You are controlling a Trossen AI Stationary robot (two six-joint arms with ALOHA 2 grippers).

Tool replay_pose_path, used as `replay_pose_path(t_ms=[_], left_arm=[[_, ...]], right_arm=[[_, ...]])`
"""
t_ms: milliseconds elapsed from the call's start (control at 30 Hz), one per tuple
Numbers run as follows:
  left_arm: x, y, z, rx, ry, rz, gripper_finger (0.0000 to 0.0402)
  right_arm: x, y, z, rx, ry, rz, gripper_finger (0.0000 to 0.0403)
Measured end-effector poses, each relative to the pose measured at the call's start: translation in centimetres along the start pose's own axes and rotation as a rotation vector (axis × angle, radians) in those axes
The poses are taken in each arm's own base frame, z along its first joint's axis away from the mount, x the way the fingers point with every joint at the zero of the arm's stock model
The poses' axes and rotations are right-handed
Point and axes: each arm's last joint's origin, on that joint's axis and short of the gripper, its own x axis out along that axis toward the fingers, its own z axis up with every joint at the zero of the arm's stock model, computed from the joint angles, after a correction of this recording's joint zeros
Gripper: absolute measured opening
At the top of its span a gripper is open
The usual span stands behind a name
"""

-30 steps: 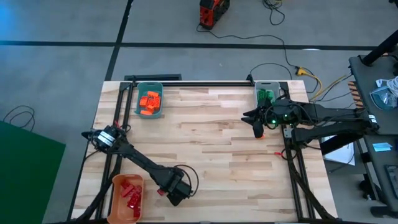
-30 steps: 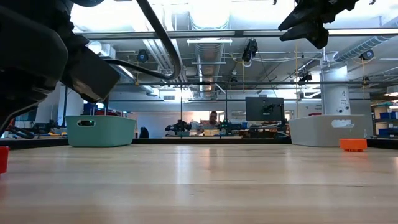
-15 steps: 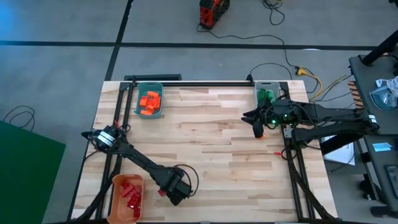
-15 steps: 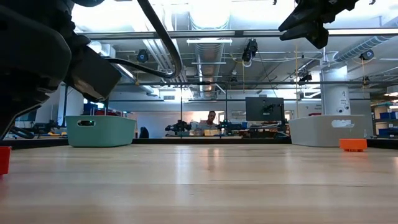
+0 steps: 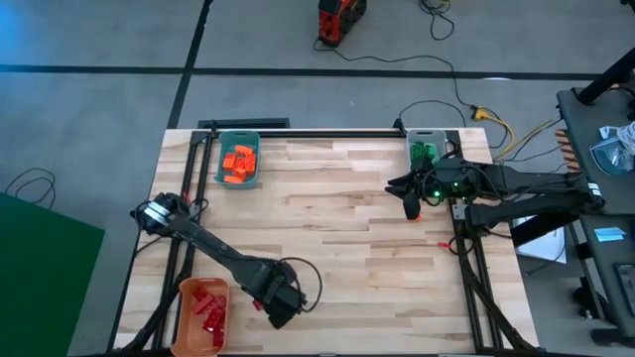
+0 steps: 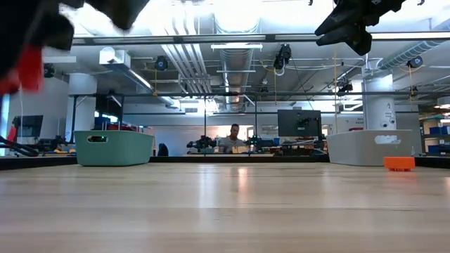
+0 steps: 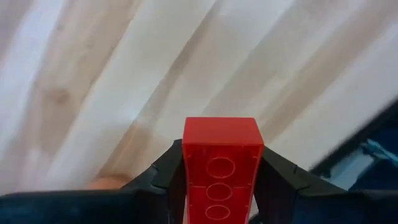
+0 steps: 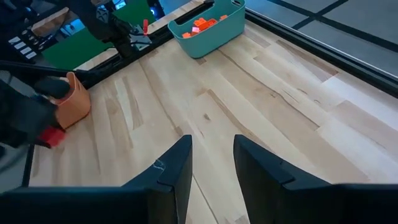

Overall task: Sort blocks
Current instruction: Put the red game piece into the orange bin

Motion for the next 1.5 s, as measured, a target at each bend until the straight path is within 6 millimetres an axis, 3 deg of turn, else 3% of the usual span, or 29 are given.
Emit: replay_pose_path(t_ms=[167, 367, 567, 733, 1000, 1500], left_arm=[[-4.0, 0.1, -1.9, 0.176, -0.036, 0.018, 0.0122], [-7.4, 0.6, -6.2, 0.444, -0.061, 0.014, 0.0122], [-9.8, 3.3, -11.4, 0.557, -0.038, 0.045, 0.0121], [-10.5, 5.9, -14.3, 0.568, -0.036, 0.042, 0.0121], [-8.3, 8.8, -16.2, 0.582, -0.097, -0.012, 0.0121], [-0.6, 11.1, -15.9, 0.652, -0.12, -0.017, 0.0121]], right_arm=[[0.0, 0.0, 0.0, -0.001, -0.006, -0.012, 0.0101], [0.0, -0.1, 0.1, -0.001, -0.026, -0.047, 0.0093], [0.0, -0.3, 0.3, 0.037, -0.065, -0.1, 0.0091], [-0.1, -0.4, 0.3, 0.084, -0.098, -0.153, 0.0083], [-0.1, -0.5, 0.4, 0.118, -0.119, -0.175, 0.0068], [-0.1, -0.5, 0.5, 0.149, -0.138, -0.193, 0.0064]])
